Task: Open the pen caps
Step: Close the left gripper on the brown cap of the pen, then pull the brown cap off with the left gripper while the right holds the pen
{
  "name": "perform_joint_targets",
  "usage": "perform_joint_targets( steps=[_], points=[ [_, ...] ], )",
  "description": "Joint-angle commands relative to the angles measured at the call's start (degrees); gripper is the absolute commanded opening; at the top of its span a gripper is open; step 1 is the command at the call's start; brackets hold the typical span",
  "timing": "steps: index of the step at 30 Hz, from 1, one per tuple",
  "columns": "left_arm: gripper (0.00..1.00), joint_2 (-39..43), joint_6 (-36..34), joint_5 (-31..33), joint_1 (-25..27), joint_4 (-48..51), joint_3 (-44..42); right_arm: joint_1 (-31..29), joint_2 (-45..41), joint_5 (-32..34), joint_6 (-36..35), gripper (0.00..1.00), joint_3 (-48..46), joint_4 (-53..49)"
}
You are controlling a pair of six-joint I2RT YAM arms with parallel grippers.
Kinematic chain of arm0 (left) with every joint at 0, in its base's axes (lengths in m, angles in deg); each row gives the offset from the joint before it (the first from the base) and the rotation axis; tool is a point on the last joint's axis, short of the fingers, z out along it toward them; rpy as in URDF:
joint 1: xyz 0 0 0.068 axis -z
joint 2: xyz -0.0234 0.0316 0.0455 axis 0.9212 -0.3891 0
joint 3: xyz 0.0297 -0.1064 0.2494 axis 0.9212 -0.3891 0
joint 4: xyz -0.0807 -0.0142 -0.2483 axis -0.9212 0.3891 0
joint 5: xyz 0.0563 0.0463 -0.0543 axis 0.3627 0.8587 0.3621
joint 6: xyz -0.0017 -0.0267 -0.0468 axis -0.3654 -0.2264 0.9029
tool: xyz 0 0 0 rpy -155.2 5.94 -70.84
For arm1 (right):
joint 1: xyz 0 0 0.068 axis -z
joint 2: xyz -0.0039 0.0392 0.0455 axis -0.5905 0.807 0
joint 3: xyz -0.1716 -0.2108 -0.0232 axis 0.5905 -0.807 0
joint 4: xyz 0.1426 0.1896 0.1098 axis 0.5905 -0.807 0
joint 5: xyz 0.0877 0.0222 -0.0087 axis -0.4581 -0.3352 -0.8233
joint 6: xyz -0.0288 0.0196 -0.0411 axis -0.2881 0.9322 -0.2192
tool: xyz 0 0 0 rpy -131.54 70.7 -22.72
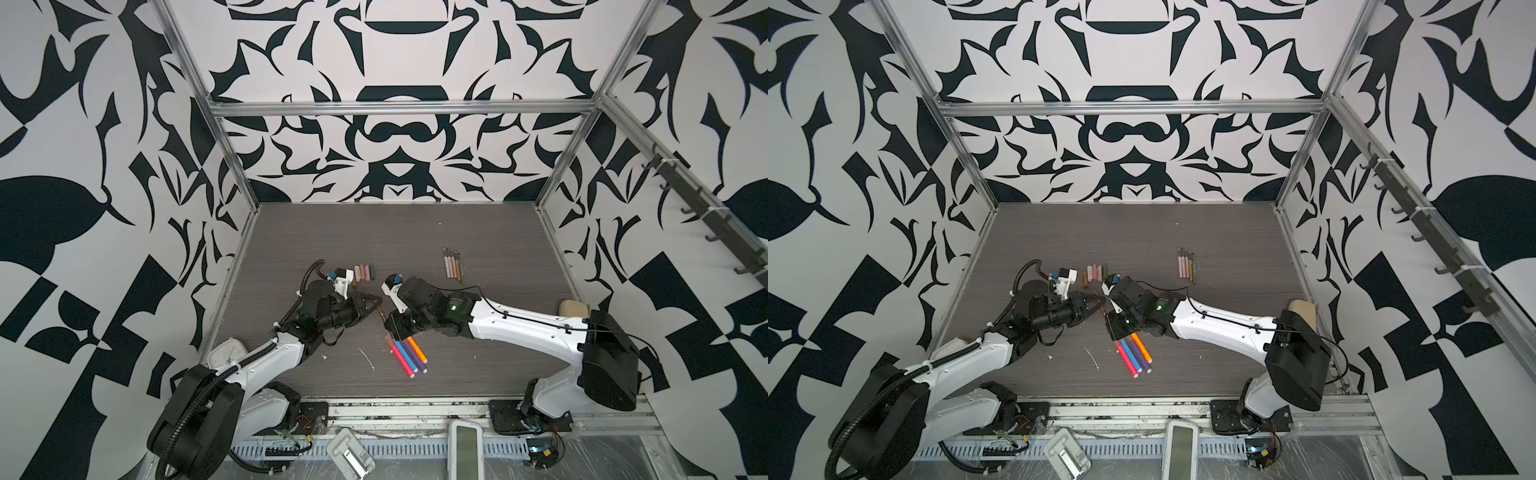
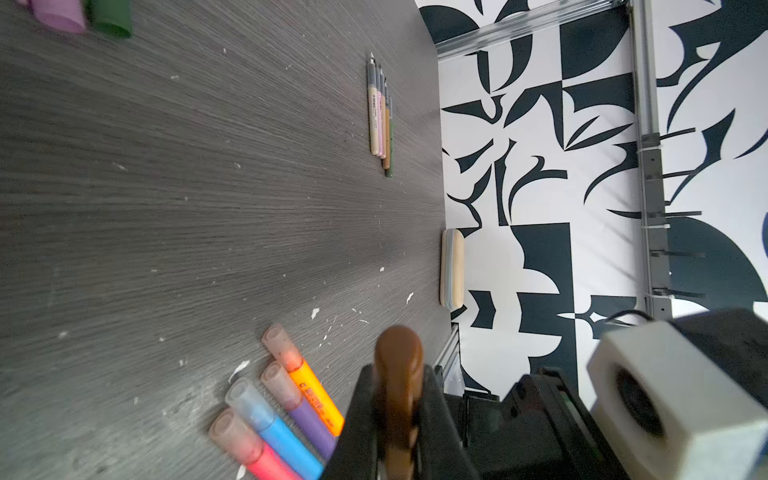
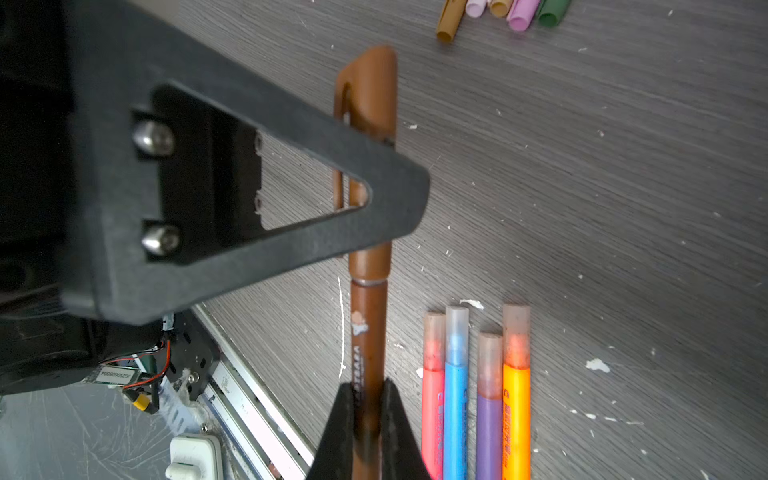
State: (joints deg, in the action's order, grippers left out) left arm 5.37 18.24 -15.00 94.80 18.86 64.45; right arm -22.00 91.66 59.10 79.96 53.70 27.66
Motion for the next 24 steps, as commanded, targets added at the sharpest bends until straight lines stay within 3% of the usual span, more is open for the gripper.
perform_joint_targets(
  steps=[1, 3, 6, 17, 19, 22, 24],
  points=[
    [0.00, 0.5, -0.5, -0.1, 0.0, 0.1, -0.4, 0.0, -0.8, -0.1, 0.0, 0.17, 0.5, 1.3],
    [0.00, 0.5, -0.5, -0.3, 0.1, 0.0, -0.4, 0.0, -0.7, -0.2, 0.1, 0.26, 0.3, 1.6],
    [0.00, 0.7, -0.5, -0.5, 0.1, 0.0, -0.3, 0.1, -0.6, -0.4, 0.3, 0.30, 0.1, 2.3],
    [0.00, 1.8, 0.0, -0.6, 0.3, 0.0, 0.0, 0.1, 2.8, -0.8, 0.6, 0.27, 2.0, 3.1],
    [0.00, 1.9, 0.1, -0.6, 0.2, 0.1, 0.2, 0.1, 3.1, -0.8, 0.7, 0.23, 2.0, 3.2],
    [0.00, 1.7, -0.7, -0.4, 0.2, 1.0, 0.7, 0.1, 3.1, -0.9, 0.7, 0.03, 1.6, 3.4],
    [0.00, 1.4, -1.9, 0.2, 0.3, 2.9, 1.7, 0.1, 2.6, -0.7, 0.8, 0.00, 1.1, 3.4]
  ],
)
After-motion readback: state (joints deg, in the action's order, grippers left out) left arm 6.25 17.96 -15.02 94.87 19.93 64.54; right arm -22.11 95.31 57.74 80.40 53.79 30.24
